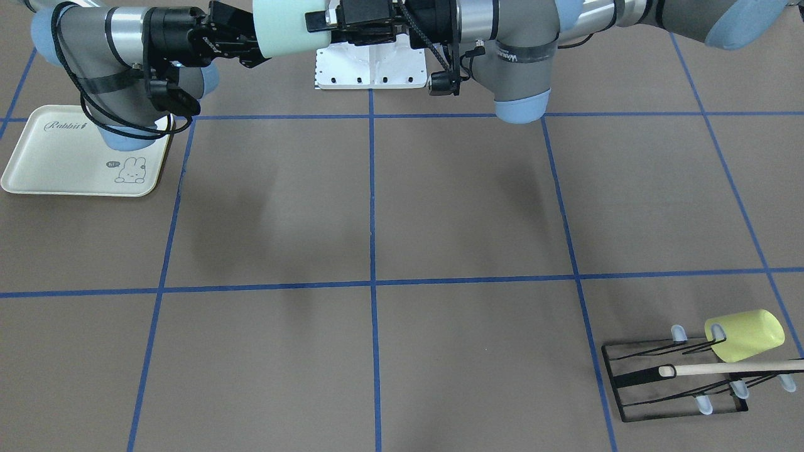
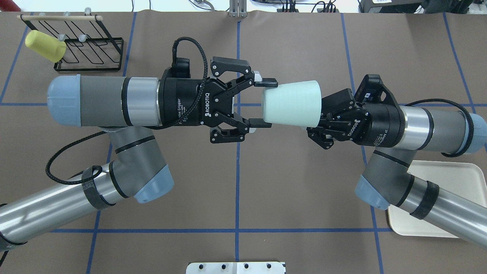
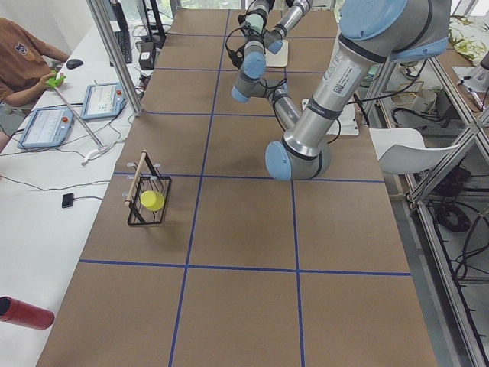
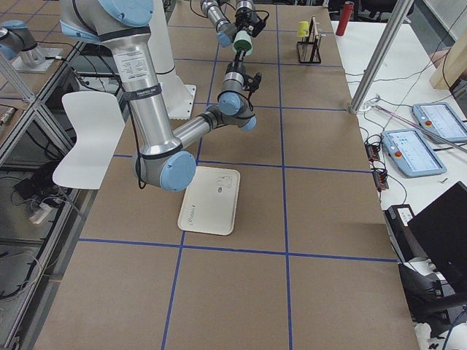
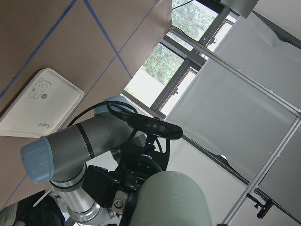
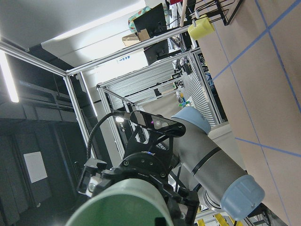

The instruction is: Left arm grabs green cup and hands to right arm on tray

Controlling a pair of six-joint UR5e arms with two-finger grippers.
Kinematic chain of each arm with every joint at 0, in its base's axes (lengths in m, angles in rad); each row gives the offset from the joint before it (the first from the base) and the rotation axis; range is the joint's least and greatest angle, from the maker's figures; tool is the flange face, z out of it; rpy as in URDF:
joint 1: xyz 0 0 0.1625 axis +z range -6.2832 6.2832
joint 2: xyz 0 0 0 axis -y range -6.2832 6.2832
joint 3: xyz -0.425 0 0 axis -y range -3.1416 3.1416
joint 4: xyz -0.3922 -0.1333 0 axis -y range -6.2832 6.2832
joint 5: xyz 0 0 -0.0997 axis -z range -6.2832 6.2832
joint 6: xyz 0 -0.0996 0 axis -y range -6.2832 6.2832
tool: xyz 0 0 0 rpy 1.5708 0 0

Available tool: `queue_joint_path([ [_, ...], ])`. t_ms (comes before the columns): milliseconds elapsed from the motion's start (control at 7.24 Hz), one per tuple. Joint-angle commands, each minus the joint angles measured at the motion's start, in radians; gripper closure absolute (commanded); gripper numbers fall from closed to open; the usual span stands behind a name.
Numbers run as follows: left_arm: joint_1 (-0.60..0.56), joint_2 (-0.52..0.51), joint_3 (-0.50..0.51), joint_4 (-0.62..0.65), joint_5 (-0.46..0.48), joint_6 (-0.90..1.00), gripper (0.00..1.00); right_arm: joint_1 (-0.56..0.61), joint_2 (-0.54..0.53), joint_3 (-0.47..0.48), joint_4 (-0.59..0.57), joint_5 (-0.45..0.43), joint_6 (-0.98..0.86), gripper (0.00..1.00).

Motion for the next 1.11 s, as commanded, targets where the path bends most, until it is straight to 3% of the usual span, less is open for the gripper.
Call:
queue_joint_path([
  [0, -0.024, 0.006, -0.005, -0.002, -0.006, 0.004, 0.0, 0.003, -0.005, 0.003, 0.0, -0.003, 0.006, 1.0],
  [414, -0.115, 0.098, -0.048, 0.003, -0.014, 0.003, 0.0, 0.04, -0.144, -0.004, -0.016, 0.01, -0.003, 1.0],
  [553, -0.15, 0.111, -0.042, 0.056, -0.018, 0.004, 0.0, 0.078, -0.212, -0.023, -0.032, 0.103, -0.082, 1.0],
  [967, -0.181, 0.112, -0.042, 0.206, -0.098, 0.101, 0.0, 0.254, -0.411, -0.023, -0.302, 0.392, -0.463, 1.0],
])
